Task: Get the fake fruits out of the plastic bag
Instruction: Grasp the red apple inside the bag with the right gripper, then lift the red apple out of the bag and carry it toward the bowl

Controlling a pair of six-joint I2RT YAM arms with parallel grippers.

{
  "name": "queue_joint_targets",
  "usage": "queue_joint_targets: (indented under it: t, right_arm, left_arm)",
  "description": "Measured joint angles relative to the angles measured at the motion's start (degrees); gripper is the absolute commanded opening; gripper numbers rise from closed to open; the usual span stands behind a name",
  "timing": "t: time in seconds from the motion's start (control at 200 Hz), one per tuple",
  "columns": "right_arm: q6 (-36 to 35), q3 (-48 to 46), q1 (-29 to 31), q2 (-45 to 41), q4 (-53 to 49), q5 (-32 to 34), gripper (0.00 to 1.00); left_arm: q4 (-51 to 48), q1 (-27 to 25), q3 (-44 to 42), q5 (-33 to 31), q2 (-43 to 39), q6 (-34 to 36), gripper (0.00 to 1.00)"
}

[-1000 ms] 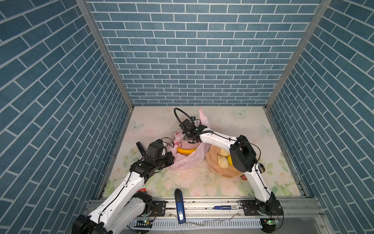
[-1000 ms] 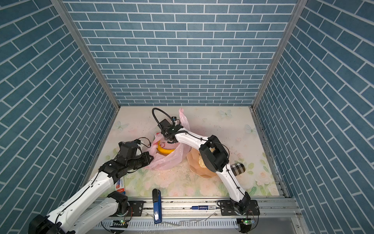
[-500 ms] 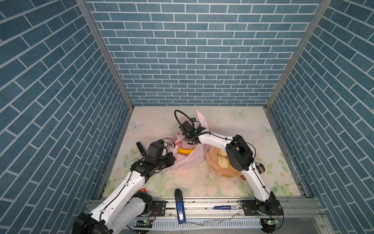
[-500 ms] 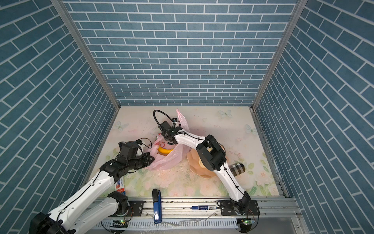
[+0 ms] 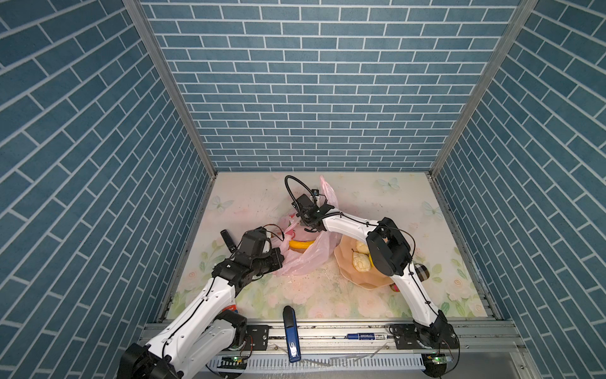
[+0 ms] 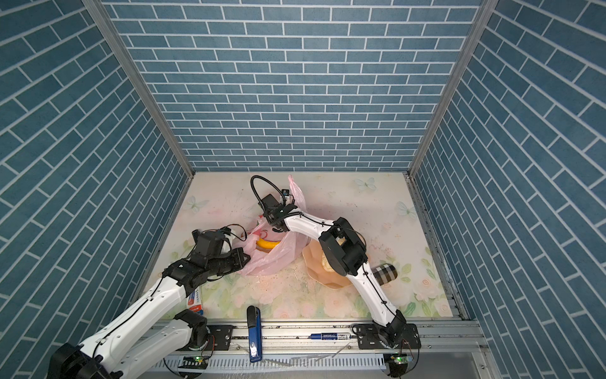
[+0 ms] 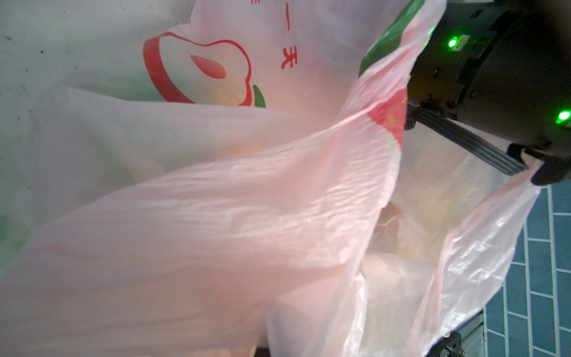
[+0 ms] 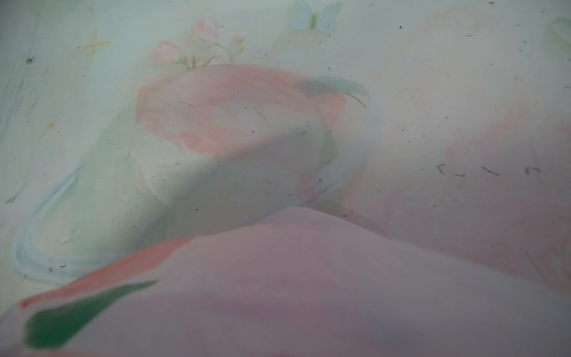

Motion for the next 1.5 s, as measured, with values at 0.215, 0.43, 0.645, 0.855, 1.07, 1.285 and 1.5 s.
queue_joint_targets:
  t: [0.215,0.43,0.645,0.855,1.07,1.285,1.5]
  right_arm:
    - [-0.7,-1.9,0.0,-0.4,3.3,-1.6,0.49]
    - [-2.4,-4.7,0.3,-2.7,3.9,-5.1,0.49]
    - [-5.0,-6.2,1.5,-5.9,2.8,-9.2,0.49]
    - [-7.3,-6.8,2.4,-8.9,1.8,-13.8,0.49]
    - [-9.2,-6.8,2.8,-12.7,-0.3,-18.0,0.48]
    - [-11.8,-6.8,3.1,-17.4,-5.0,-20.7,0.47]
    - [-14.8,-6.9,3.8,-22.7,-10.2,-23.1,0.46]
  left_arm:
    - [0.9,0.0,0.0,-0.5,0.6,-0.1,0.0]
    - [2.2,0.0,0.0,-1.9,0.9,-0.2,0.0]
    - [3.6,0.0,0.0,-2.8,1.5,-0.5,0.0]
    - [5.1,0.0,-0.2,-3.5,2.3,-0.6,0.0]
    - [5.4,0.0,-0.3,-4.4,2.3,-1.0,0.0]
    - [5.6,0.0,-0.3,-5.4,2.4,-1.0,0.0]
    - [5.6,0.0,0.1,-6.1,2.6,-1.0,0.0]
